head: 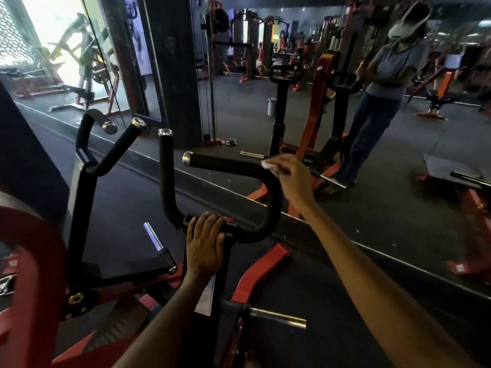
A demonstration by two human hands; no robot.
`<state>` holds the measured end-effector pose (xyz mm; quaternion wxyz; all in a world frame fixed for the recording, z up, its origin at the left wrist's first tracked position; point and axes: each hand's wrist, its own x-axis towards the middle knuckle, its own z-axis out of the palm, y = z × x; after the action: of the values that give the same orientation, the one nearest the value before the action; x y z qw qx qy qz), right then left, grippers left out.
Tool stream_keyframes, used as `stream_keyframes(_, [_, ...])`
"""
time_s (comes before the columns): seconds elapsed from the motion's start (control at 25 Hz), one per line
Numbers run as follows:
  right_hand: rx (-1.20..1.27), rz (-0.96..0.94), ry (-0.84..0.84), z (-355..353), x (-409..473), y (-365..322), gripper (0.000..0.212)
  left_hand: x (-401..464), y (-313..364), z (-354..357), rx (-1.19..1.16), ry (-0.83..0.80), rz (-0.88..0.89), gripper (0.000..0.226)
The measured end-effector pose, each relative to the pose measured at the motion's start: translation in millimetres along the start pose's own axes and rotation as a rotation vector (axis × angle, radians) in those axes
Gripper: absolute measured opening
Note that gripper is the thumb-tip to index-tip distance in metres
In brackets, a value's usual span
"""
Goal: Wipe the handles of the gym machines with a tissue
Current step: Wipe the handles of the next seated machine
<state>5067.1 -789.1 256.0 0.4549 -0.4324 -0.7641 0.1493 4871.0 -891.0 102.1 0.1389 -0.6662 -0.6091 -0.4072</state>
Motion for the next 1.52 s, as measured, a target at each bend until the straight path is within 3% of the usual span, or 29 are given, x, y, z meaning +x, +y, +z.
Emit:
stream_keyframes(0.12, [0.096,0.051,-0.253,-0.3,28.5,-0.8,0.029,0.7,0.1,-0.4,0.006,-0.003,0.000,0.041])
stream_keyframes(0.36, [0.137,0.329,-0.129,-22.8,-72.9,31.8,0.029,-0.8,-0.5,0.8,0.004,0.016,0.007,0.054])
stream_keyframes(0.44, [0.057,0.254,-0.017,-22.0,-48.9,23.3,0.027,-0.3,-0.9,0.2,0.000,0.018,0.007,0.054])
stream_keyframes(0.52, [0.022,0.007,-0.021,-8.5,-2.5,4.8,0.029,0.6,1.5,-0.7,-0.002,0.012,0.003,0.052])
stream_keyframes(0.68, [-0.211,-0.391,-0.362,19.1,33.5,-38.8,0.028,0.2,2.6,-1.7,-0.013,0.018,0.002,0.040])
stream_keyframes(0.8, [-0.309,-0.483,-0.277,-11.1,-8.7,-2.5,0.034,0.5,1.5,-1.1,-0.001,0.018,0.010,0.048])
stream_keyframes(0.92, [-0.304,-0.366,-0.217,-44.0,-43.6,24.4,0.042,-0.4,0.4,1.2,0.010,0.030,0.009,0.053])
stream_keyframes(1.04, [-0.303,-0.345,-0.107,-21.8,-11.2,-5.6,0.033,-0.3,-1.4,2.5,-0.003,0.033,0.009,0.051])
stream_keyframes(1.2, [-0.290,-0.449,-0.232,12.1,23.2,-34.8,0.027,-1.2,-0.2,2.6,-0.001,0.034,0.006,0.044])
stream_keyframes(1.44, [-0.090,-0.048,0.041,-2.0,-95.2,-0.3,0.024,-2.1,-1.2,2.3,0.004,0.035,0.023,0.042])
stream_keyframes(1.52, [-0.134,-0.086,0.076,1.7,-116.9,1.2,0.020,-2.2,-1.3,1.8,-0.006,0.029,0.017,0.042])
